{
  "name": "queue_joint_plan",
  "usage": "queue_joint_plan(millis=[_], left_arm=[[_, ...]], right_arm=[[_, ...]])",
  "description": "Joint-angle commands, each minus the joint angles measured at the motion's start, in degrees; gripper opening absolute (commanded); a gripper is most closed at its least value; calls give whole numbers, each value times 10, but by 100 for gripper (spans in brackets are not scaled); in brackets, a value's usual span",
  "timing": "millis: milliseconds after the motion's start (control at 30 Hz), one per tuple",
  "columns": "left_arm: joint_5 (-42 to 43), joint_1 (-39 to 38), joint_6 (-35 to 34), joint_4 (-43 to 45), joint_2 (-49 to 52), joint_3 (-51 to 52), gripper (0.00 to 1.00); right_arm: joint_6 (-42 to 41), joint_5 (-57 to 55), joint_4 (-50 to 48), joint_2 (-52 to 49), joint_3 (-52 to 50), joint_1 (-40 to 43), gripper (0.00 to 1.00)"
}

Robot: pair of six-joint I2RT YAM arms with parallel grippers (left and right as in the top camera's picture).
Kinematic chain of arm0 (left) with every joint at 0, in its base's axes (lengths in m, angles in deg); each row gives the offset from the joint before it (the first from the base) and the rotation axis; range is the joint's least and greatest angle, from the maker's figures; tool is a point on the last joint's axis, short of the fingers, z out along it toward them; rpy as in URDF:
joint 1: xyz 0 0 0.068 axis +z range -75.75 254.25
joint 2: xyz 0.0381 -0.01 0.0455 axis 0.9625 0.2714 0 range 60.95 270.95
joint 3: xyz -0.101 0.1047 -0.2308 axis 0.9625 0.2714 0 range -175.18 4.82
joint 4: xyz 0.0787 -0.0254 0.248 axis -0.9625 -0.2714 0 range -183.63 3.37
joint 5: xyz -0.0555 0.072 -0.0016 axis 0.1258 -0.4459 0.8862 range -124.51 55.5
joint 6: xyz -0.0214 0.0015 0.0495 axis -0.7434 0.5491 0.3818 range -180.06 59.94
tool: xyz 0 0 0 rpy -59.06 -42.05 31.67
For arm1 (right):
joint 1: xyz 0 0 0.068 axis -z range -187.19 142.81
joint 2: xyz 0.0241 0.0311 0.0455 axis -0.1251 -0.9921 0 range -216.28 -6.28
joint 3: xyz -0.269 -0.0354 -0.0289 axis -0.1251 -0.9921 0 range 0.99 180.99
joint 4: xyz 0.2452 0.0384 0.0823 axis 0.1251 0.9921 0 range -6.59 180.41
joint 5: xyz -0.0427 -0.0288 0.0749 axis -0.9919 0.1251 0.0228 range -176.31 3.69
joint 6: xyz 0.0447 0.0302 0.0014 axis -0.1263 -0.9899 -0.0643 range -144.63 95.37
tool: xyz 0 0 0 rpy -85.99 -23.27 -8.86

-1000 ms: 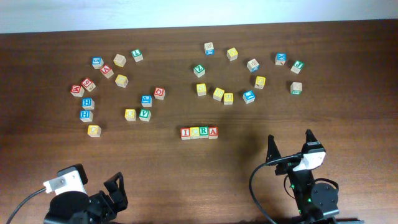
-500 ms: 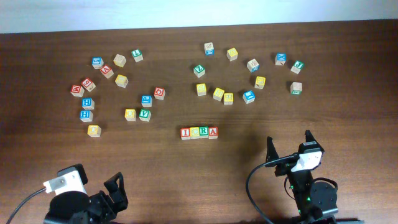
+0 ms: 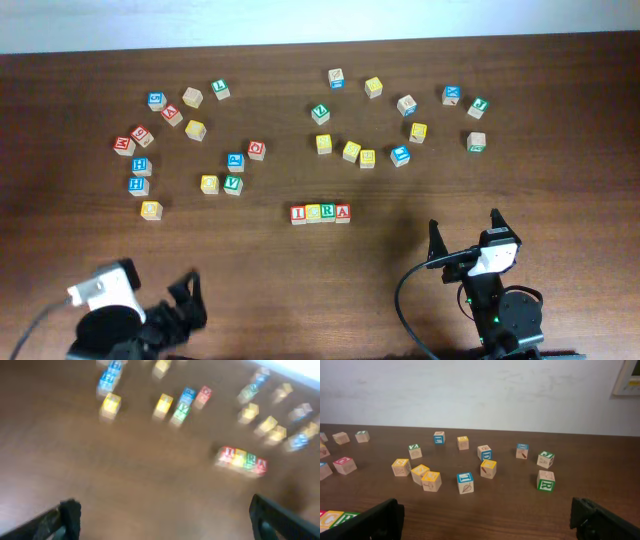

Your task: Spell out ICRA

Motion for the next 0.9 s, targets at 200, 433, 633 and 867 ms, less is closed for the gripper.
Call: queue_joint_plan(millis=[200,433,633,867], left_arm=[[224,105,454,441,-102,255,99],[232,157,391,640,-262,448,99],[184,157,358,690,-262,522,99],[61,151,200,715,-262,588,99]], right_arm=[[0,7,3,7,-5,5,99],[0,7,3,7,-5,5,98],[0,7,3,7,-5,5,98],[0,7,3,7,-5,5,98]])
